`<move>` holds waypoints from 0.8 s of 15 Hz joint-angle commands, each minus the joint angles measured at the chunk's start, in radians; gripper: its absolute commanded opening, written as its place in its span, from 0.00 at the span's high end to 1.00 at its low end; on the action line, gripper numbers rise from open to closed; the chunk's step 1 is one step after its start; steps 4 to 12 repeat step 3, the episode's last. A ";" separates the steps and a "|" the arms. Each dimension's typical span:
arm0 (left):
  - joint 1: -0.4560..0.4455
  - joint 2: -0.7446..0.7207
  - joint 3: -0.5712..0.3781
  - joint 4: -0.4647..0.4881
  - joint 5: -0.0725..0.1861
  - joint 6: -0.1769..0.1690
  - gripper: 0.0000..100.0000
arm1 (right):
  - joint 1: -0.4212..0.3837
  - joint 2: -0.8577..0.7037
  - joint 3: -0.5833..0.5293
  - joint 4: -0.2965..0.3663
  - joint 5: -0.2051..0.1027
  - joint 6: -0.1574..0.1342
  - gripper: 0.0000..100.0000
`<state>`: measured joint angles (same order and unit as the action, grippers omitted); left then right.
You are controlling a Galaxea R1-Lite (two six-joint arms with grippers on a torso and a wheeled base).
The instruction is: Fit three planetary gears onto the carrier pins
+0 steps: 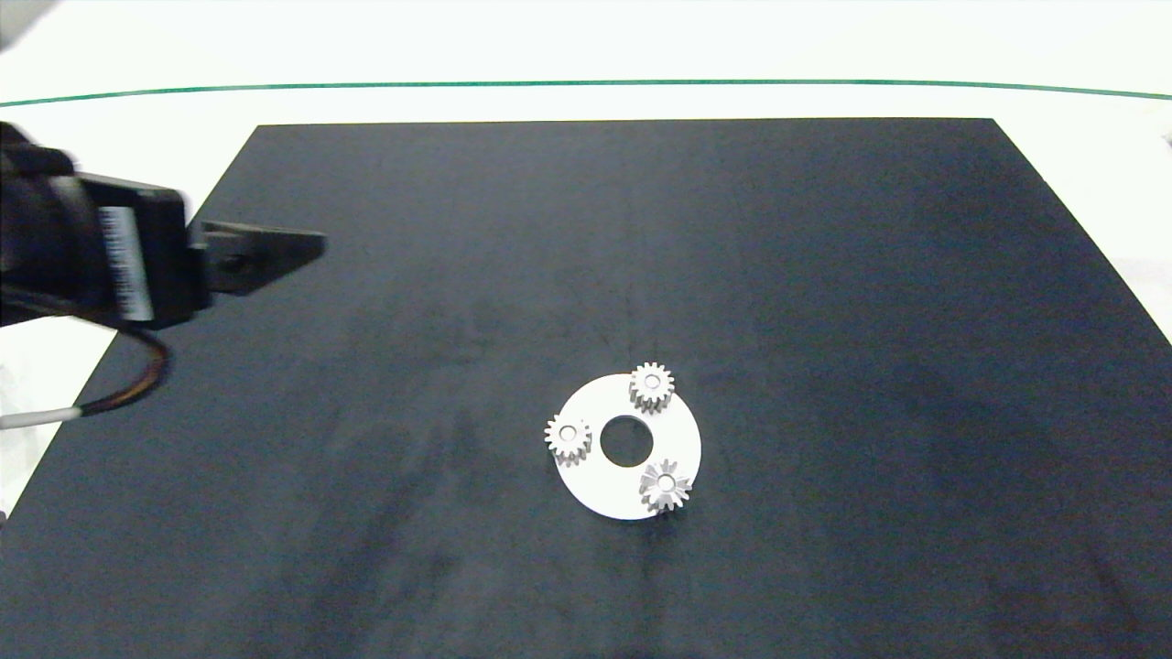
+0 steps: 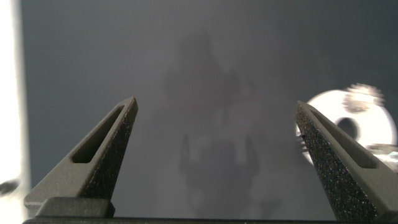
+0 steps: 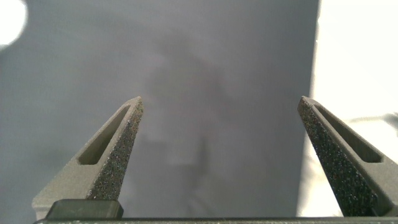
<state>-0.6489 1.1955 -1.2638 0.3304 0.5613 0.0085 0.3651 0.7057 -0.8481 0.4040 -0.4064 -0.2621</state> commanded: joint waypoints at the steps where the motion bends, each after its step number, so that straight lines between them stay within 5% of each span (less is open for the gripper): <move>1: 0.322 -0.530 0.336 -0.010 0.000 0.016 0.00 | -0.169 -0.187 0.110 0.001 -0.071 -0.028 0.00; 3: 0.423 -0.748 0.524 -0.033 0.002 0.061 0.00 | -0.253 -0.301 0.167 0.001 -0.095 -0.023 0.00; 12: 0.423 -0.748 0.524 -0.033 0.002 0.061 0.00 | -0.253 -0.301 0.167 0.001 -0.095 -0.023 0.00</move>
